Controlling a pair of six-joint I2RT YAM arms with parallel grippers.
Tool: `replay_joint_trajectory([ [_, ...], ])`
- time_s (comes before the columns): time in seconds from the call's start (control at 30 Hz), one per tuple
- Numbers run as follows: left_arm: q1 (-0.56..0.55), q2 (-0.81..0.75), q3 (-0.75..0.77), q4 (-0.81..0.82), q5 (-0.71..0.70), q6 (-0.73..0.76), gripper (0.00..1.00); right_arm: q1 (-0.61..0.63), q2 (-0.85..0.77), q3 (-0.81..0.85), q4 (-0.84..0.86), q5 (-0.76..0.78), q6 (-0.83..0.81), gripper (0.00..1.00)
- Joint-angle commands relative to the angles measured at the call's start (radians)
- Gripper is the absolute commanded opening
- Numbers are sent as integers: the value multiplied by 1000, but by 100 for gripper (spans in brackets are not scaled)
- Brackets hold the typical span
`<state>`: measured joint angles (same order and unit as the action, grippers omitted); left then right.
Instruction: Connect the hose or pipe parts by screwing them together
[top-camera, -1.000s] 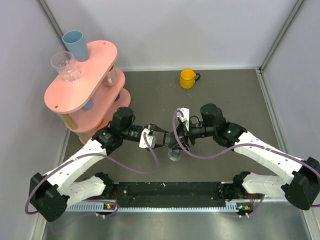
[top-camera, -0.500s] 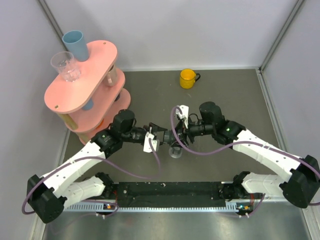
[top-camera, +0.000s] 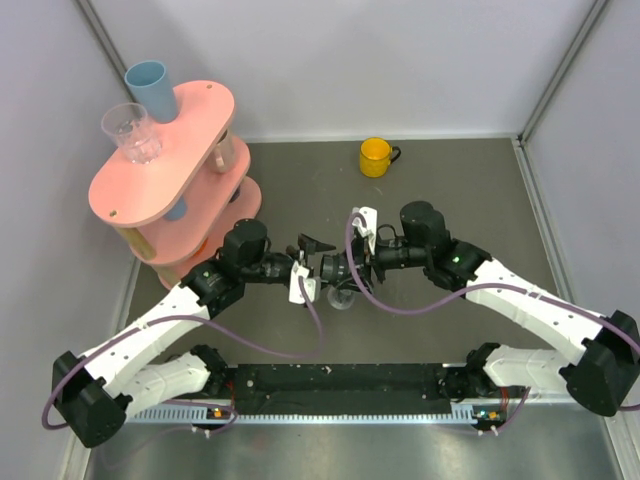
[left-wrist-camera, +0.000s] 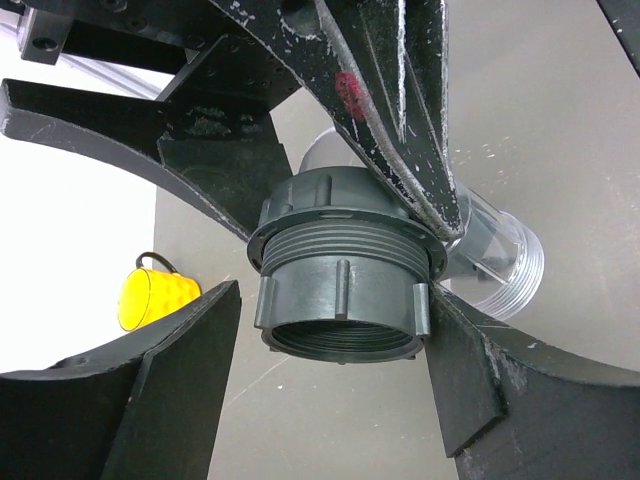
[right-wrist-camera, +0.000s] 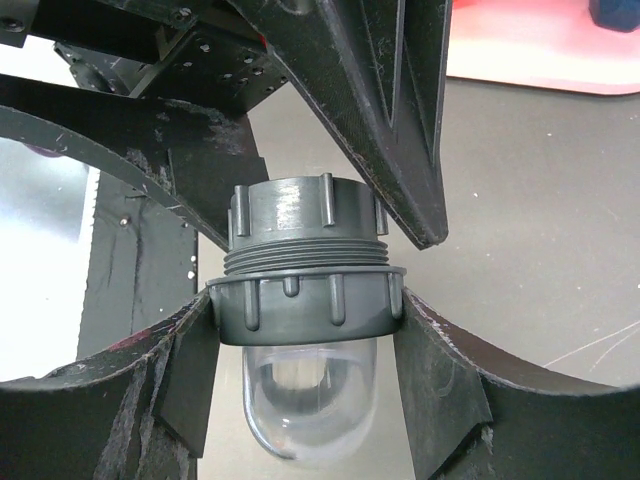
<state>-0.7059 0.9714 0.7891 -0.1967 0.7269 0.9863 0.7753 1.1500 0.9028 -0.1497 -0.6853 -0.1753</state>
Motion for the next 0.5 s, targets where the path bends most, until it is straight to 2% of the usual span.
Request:
replay_joint_trajectory([
  [0.0,-7,-8,12,83,-23,-6,77,9,-26,57,107,-39,-7,0],
  [0.47,-7,-37,-45,83,-139,-37,77,-2,-79,51,107,-20,-10,0],
])
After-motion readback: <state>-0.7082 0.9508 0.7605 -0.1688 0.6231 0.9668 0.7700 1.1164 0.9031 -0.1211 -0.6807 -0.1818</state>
